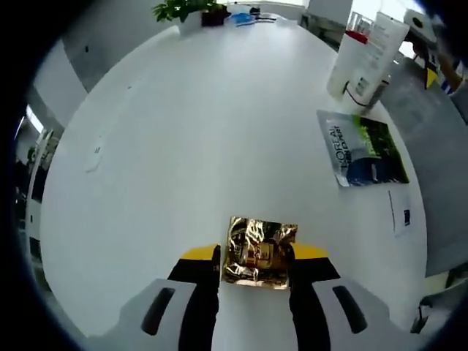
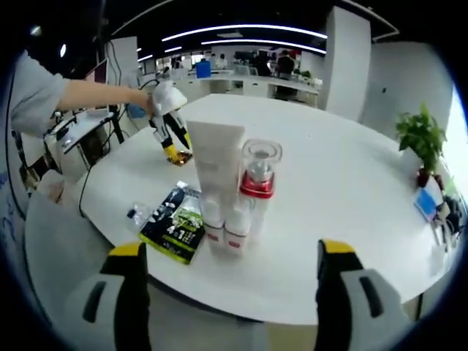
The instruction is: Arrange the skincare products in the storage area until every visible bottle or jar stands upright without overlapping.
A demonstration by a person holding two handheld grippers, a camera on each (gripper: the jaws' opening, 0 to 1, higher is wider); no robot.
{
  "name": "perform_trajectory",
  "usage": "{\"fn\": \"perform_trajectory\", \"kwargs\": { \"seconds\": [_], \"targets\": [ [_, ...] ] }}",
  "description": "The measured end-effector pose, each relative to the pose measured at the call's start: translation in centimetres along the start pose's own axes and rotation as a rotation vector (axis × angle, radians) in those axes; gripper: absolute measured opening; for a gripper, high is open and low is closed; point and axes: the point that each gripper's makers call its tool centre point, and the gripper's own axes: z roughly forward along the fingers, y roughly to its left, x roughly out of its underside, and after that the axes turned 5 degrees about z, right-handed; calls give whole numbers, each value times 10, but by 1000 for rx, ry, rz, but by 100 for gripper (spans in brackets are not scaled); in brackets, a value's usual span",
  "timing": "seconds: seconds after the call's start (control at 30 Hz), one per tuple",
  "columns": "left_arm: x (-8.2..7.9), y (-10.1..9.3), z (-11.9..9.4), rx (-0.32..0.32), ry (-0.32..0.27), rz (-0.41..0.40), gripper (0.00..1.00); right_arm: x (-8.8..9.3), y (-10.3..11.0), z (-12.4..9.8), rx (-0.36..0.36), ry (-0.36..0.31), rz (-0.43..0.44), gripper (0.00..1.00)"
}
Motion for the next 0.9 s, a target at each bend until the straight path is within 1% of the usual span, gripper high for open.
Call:
{"fn": "perform_trajectory", "kwargs": {
  "seconds": [0.07,0.2,0.37,0.4,0.43,0.47,0.5,0.57,0.73,0.77,0.9],
  "targets": [
    [0,-6,1,22,1,22,38,0,1,0,-2,1,1,97],
    [-1,-11,4,37,16,68,40,1,1,1,-3,3,1,97],
    [-2,-7,9,26,27,90,42,0,1,0,-2,3,3,96],
    [-2,-7,11,27,30,92,41,1,1,-1,-1,4,3,96],
    [-3,-9,9,45,30,92,40,1,0,-1,1,6,4,96],
    [-4,-8,9,38,25,98,40,2,0,-2,2,7,5,96],
    [-2,-4,10,44,30,111,40,3,0,-2,3,10,7,96],
    [-3,-4,11,54,31,137,39,4,-1,-2,4,15,8,96],
    [-3,-6,10,58,49,141,36,3,1,-1,-4,14,5,96],
    [1,1,11,54,55,127,36,2,1,0,-6,11,2,96],
    [4,3,12,41,71,93,36,0,2,0,-13,5,-5,96]
  ]
}}
